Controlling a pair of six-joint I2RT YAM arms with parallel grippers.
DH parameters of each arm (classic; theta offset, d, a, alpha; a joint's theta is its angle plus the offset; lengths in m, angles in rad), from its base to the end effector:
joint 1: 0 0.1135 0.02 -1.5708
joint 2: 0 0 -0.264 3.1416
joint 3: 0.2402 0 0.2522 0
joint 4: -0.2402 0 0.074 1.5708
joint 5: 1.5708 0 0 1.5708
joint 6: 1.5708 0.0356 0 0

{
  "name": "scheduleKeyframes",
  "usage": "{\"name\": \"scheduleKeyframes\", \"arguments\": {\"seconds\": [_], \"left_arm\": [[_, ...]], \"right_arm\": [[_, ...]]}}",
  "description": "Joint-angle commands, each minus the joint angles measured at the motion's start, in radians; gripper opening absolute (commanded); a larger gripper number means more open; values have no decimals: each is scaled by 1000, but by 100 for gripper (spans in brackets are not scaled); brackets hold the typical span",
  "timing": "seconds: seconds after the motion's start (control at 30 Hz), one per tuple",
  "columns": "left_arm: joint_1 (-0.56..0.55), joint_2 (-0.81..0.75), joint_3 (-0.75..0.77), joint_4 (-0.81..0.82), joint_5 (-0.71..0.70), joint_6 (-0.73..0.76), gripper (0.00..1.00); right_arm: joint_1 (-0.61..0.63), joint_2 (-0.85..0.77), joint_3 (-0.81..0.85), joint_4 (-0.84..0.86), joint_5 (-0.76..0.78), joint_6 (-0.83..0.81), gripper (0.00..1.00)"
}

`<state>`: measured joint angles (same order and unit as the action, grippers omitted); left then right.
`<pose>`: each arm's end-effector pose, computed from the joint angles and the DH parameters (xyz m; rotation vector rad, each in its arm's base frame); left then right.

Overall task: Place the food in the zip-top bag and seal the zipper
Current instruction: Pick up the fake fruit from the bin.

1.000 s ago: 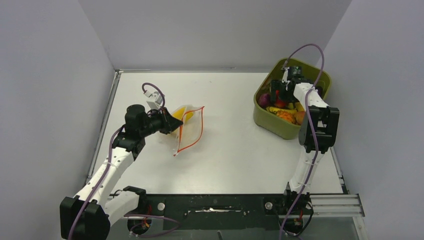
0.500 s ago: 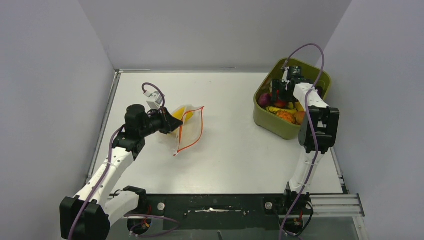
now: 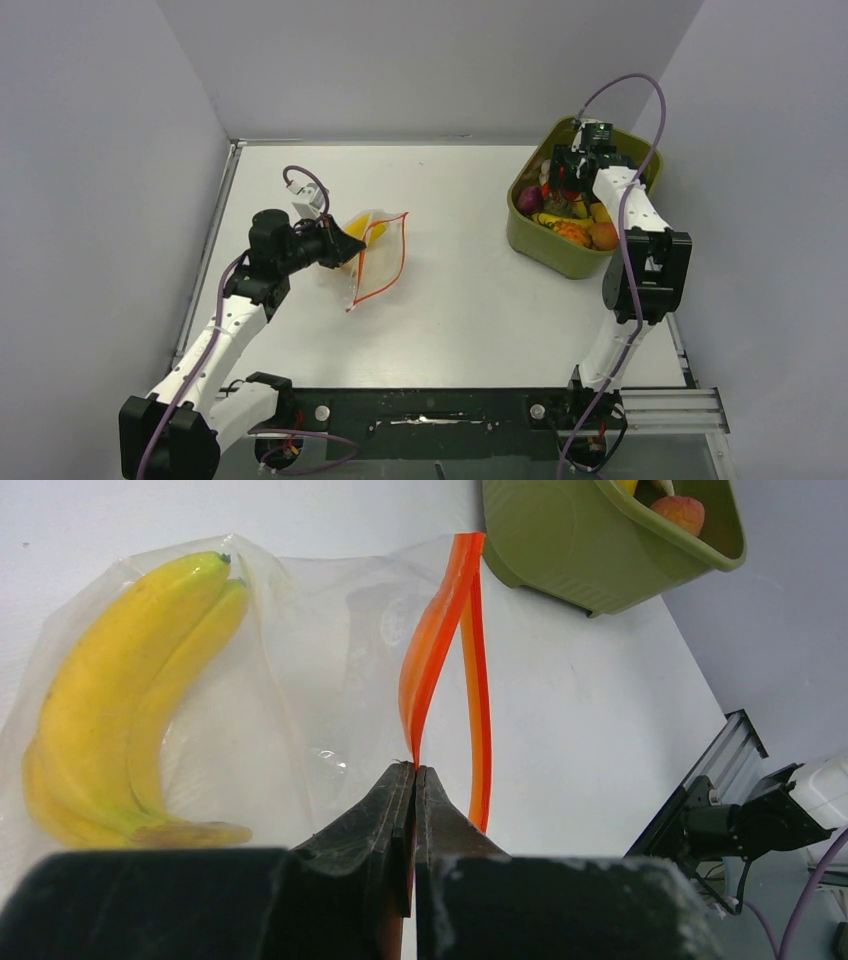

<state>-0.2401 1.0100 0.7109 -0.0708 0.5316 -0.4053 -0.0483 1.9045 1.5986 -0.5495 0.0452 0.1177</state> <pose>0.2181 -0.0720 0.2844 0.2035 1.9935 -0.9364 0.4294 -0.0224 0.2637 0.2215 2.4150 -0.0233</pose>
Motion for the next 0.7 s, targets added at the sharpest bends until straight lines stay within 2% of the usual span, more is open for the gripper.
{"name": "scheduleKeyframes", "arguments": {"seconds": [0.0, 0.5, 0.67], "left_arm": [[8, -30, 19, 39, -2, 14, 0], [9, -40, 20, 34, -25, 13, 0], [10, -44, 19, 34, -26, 13, 0]], "right_arm": [[13, -106, -8, 53, 22, 29, 70], [111, -323, -60, 36, 119, 86, 68], [159, -415, -129, 112, 71, 77, 68]]}}
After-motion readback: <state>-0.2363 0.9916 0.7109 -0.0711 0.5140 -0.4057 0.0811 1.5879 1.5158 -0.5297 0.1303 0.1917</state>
